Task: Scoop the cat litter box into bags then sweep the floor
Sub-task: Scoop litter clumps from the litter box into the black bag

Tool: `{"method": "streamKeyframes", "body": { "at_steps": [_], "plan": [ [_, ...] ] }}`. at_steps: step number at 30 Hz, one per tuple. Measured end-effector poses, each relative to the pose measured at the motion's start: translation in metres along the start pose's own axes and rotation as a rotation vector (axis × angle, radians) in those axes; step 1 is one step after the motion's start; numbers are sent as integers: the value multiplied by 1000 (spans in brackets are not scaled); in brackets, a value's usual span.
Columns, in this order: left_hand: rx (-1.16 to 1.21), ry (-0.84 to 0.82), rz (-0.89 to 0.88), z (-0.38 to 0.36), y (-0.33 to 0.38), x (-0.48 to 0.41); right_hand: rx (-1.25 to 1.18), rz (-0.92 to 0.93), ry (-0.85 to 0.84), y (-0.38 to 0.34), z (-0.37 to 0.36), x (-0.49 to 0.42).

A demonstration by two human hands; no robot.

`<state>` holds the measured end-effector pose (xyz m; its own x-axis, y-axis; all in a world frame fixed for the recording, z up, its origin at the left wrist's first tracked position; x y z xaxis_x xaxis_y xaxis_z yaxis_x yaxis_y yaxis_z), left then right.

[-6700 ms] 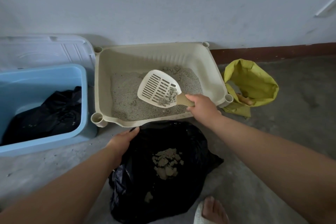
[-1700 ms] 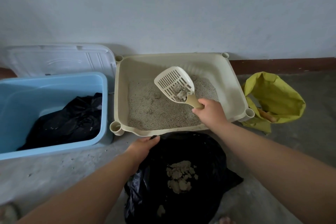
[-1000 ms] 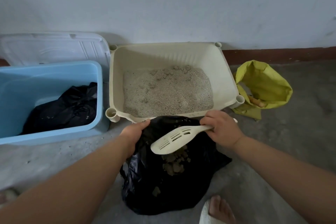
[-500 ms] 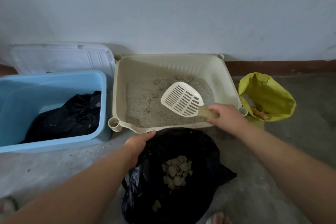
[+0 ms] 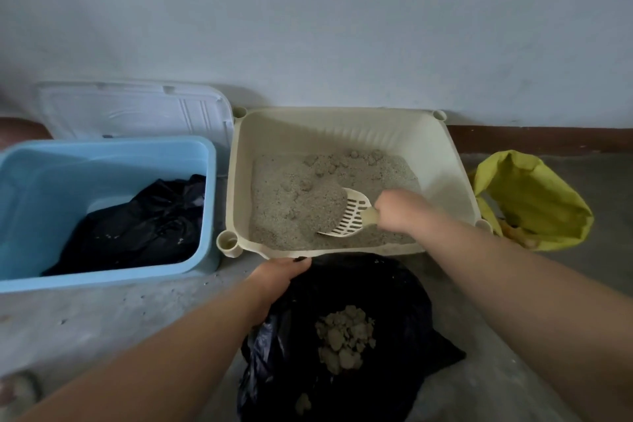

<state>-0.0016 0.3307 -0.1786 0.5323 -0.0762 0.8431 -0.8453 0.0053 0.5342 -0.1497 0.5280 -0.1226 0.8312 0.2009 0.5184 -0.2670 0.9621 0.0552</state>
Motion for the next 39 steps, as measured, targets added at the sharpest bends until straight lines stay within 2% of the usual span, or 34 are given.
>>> {"method": "streamKeyframes", "body": {
  "at_steps": [4, 13, 18, 25, 33, 39],
  "plan": [
    [-32, -3, -5, 5, -1, -2, -126, 35, 2, -16, -24, -12],
    [-146, 16, 20, 20, -6, -15, -233, 67, 4, -50, -38, -38],
    [-156, -4, 27, 21, -7, -23, -388, 71, 29, -42, -45, -36],
    [-123, 9, 40, 18, -6, -22, -591, 119, 133, -24, -37, -10],
    [-90, 12, 16, 12, -3, -20, -836, 63, 261, -3, -29, 14],
    [-104, 21, 23, 9, -4, -18, -854, 58, 343, 6, -23, 26]
  ]
}}
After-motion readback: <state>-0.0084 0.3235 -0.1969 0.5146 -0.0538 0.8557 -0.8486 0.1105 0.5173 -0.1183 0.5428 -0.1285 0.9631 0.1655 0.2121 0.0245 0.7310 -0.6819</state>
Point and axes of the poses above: each hand's wrist, its own x-axis away from the middle knuckle, its own z-axis out of the back of the hand, y = z × x, the point moved 9 cm from there along -x, towards the middle knuckle, and after that the axes turned 4 degrees about z, right-handed, at the moved point
